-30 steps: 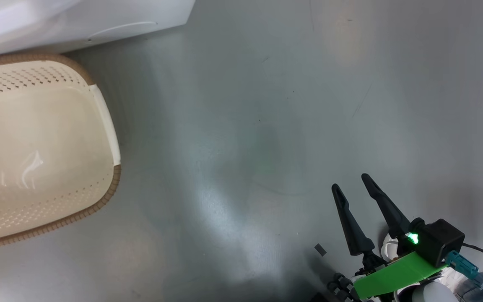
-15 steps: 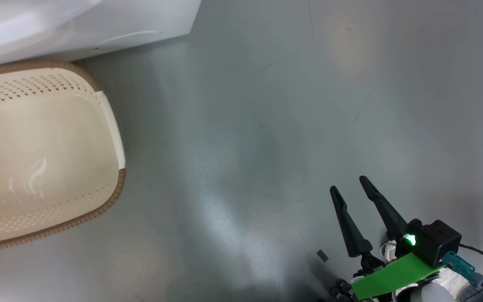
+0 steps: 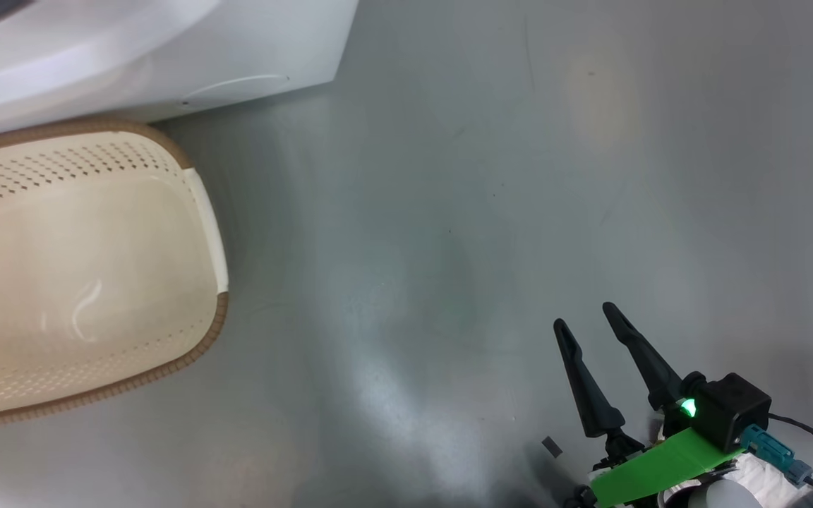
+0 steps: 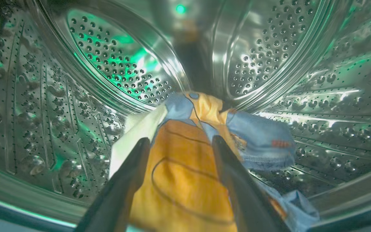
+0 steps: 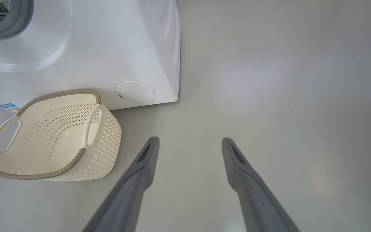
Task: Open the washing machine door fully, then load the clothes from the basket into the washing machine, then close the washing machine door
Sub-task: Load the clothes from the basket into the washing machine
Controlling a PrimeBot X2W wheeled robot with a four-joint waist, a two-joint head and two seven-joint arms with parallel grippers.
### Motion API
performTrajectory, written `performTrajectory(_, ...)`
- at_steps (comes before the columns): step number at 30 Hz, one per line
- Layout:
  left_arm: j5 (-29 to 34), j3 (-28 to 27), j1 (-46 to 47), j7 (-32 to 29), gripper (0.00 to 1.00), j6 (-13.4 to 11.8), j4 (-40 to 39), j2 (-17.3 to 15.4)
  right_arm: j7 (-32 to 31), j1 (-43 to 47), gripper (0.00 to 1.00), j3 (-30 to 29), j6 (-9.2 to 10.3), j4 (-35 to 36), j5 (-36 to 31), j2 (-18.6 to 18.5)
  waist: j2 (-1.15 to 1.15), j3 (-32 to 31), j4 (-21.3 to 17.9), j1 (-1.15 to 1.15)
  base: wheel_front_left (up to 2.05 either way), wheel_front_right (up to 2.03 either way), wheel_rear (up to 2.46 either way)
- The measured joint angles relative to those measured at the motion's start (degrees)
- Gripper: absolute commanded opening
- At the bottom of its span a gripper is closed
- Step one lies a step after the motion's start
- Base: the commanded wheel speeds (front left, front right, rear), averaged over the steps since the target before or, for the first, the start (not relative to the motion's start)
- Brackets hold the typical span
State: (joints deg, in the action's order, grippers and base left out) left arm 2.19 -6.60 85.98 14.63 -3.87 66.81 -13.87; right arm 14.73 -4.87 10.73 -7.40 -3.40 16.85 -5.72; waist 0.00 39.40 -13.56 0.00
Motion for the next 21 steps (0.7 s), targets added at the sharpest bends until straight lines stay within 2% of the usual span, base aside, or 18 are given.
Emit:
performTrajectory(12,-2.7,-0.1,0.0,0.0,1.0,-1.5,2.1,3.5,0.0,0.0,1.0,-0.4,0.0,-0.6,0.1,-0.2,0.0,-2.6,2.8,0.0,0.0,0.0,0.0)
performTrajectory(21,-4.6,-0.5,-6.6,0.1,1.0,-1.5,-0.7,7.7,0.0,0.0,1.0,-0.7,0.0,-1.4,0.1,-0.6,0.0,-5.4,5.5,0.0,0.0,0.0,0.0)
